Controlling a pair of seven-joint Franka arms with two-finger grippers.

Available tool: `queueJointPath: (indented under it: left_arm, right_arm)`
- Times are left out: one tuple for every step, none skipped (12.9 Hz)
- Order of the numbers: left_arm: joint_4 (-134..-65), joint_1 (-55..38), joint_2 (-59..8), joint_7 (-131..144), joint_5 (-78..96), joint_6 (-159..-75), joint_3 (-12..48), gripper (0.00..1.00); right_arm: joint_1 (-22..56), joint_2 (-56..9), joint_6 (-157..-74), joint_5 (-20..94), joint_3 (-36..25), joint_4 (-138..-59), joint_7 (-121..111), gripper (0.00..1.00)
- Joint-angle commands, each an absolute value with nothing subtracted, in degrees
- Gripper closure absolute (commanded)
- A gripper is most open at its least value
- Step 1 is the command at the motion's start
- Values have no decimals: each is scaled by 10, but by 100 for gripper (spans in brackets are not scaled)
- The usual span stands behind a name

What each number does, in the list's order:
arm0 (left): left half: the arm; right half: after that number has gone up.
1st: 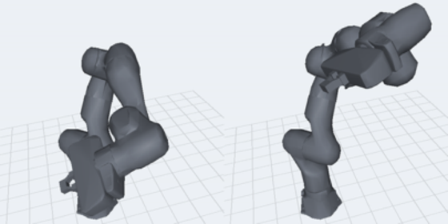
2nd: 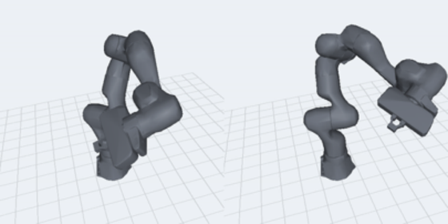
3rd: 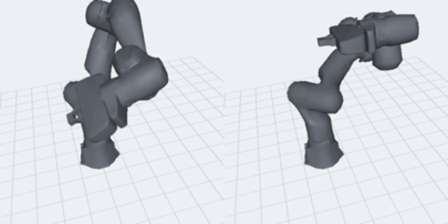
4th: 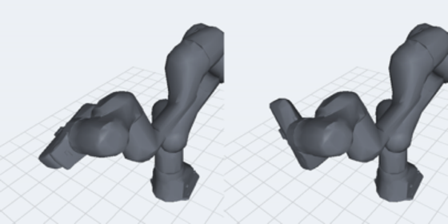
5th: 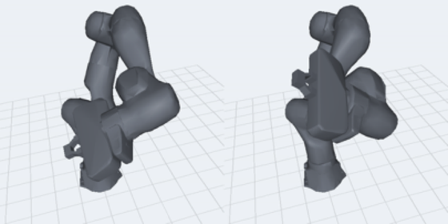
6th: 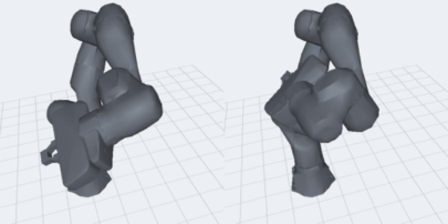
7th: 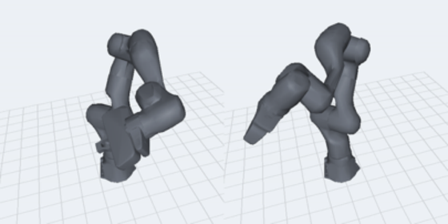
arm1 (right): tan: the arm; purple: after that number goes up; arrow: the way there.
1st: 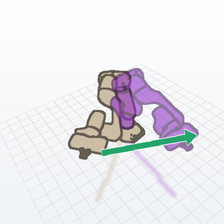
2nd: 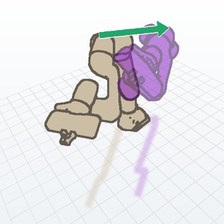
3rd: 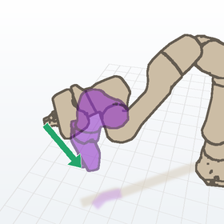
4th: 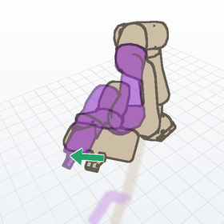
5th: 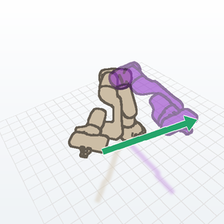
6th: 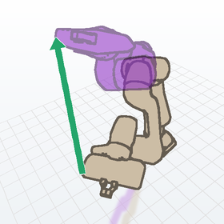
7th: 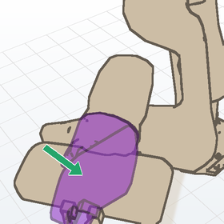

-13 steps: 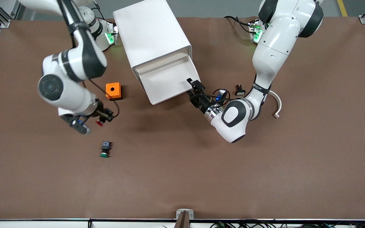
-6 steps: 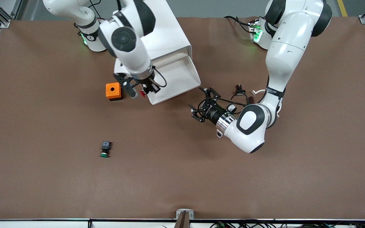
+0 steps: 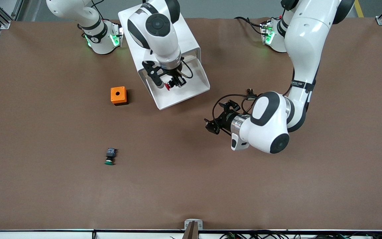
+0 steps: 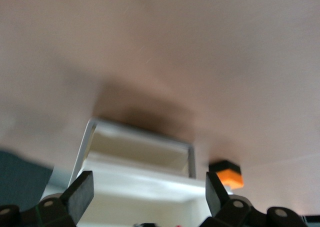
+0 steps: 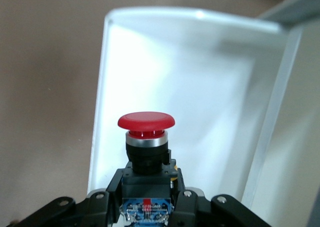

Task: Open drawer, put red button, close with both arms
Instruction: 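Carry the red button with the right gripper over the open drawer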

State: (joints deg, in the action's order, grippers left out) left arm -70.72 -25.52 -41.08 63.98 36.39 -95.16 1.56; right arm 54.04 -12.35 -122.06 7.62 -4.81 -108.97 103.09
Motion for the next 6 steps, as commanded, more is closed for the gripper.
queueJointPath:
  left_arm:
    - [-735,-284,-374,618,280,-1017,14,1]
    - [-735,-291,-369,618,256,-1033,15,1]
    - [-737,-296,-367,618,231,-1051,14,1]
    - [-737,-305,-367,618,204,-1062,14,1]
    - [-738,-310,-367,618,180,-1072,14,1]
    - [-744,-312,-367,619,163,-1085,14,1]
  right_arm:
    - [575,-148,-1262,83,-57,-1094,1077,100]
    - [586,-163,-1274,79,-57,-1092,1091,100]
    - [591,-176,-1289,78,-57,-1091,1104,100]
    - [595,-183,-1299,78,-57,-1089,1114,100]
    - [601,-191,-1303,77,-57,-1085,1121,100]
    - [602,-197,-1302,77,-57,-1078,1129,100]
